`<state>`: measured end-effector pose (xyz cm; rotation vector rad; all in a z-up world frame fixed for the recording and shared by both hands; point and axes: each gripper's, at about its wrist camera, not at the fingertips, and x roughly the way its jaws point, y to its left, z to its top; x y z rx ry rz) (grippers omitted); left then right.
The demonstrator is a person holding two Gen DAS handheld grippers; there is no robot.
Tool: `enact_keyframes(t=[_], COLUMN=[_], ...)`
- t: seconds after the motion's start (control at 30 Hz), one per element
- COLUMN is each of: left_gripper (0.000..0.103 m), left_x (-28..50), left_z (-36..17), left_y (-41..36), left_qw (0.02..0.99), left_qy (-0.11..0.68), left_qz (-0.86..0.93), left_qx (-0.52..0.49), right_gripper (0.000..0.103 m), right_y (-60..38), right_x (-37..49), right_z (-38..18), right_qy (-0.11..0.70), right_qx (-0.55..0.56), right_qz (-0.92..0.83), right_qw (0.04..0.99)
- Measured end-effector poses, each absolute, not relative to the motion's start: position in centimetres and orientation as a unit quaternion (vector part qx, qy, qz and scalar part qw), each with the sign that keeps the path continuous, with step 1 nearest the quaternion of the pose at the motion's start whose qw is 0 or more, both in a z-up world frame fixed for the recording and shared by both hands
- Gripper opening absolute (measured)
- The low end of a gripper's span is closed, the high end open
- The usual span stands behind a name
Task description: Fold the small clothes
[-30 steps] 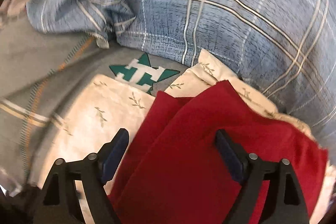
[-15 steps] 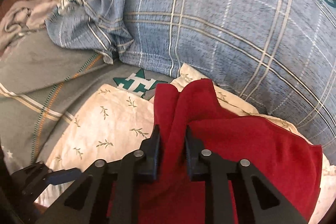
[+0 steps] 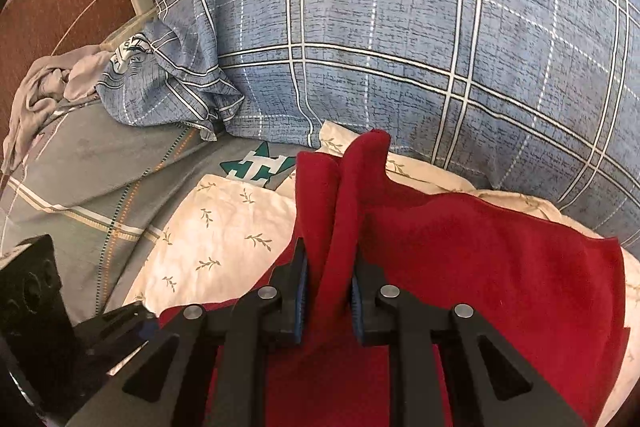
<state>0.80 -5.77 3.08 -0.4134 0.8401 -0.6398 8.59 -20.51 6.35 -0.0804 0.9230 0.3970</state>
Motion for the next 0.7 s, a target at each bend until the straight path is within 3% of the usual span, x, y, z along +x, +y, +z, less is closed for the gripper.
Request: enact_keyframes(t=[0.03, 0.07, 0.17, 0.2, 0.23, 0.27, 0.43, 0.6, 0.63, 0.67, 0.7], left_gripper=[0.081, 0.064, 0.042, 0.039, 0.034, 0.032, 0.031, 0.031, 0.031, 0.032, 0.033], left_x=[0.7, 0.6, 0.3, 0.3, 0.2, 0.2, 0.2, 0.4, 0.5, 0.6, 0.6], left_z=[3.1, 3.1, 3.5, 3.6, 3.6, 3.6, 3.6, 3.5, 3.4, 3.3, 3.3], left_y=[-6.0, -6.2, -6.5, -6.6, -6.5, -6.5, -6.6, -7.0, -7.1, -7.1, -7.1], left_qw=[0.846, 0.849, 0.855, 0.856, 0.857, 0.857, 0.857, 0.861, 0.861, 0.861, 0.862], left_qy=[0.392, 0.384, 0.373, 0.369, 0.369, 0.370, 0.373, 0.376, 0.379, 0.382, 0.384], left_qz=[-0.306, -0.309, -0.312, -0.314, -0.314, -0.313, -0.312, -0.307, -0.304, -0.301, -0.298], left_qx=[-0.192, -0.191, -0.180, -0.177, -0.176, -0.174, -0.172, -0.153, -0.150, -0.147, -0.146], right_gripper=[0.017, 0.018, 0.027, 0.033, 0.047, 0.059, 0.069, 0.066, 0.058, 0.042, 0.037], right_y=[-20.4, -20.5, -20.8, -20.8, -20.8, -20.6, -17.6, -15.4, -15.6, -16.0, -16.6], right_x=[8.8, 8.9, 9.4, 9.7, 10.0, 10.3, 11.6, 12.9, 13.0, 13.1, 13.1], right_z=[6.2, 6.1, 6.2, 6.3, 6.4, 6.4, 5.8, 4.7, 4.5, 4.3, 4.1], right_qy=[0.444, 0.447, 0.455, 0.459, 0.460, 0.462, 0.485, 0.495, 0.495, 0.494, 0.496], right_qx=[-0.037, -0.032, -0.006, 0.000, 0.004, 0.005, -0.022, -0.085, -0.087, -0.083, -0.075], right_qz=[0.192, 0.197, 0.210, 0.210, 0.207, 0.206, 0.217, 0.169, 0.162, 0.158, 0.155], right_qw=[0.874, 0.872, 0.865, 0.864, 0.864, 0.863, 0.847, 0.848, 0.849, 0.851, 0.851])
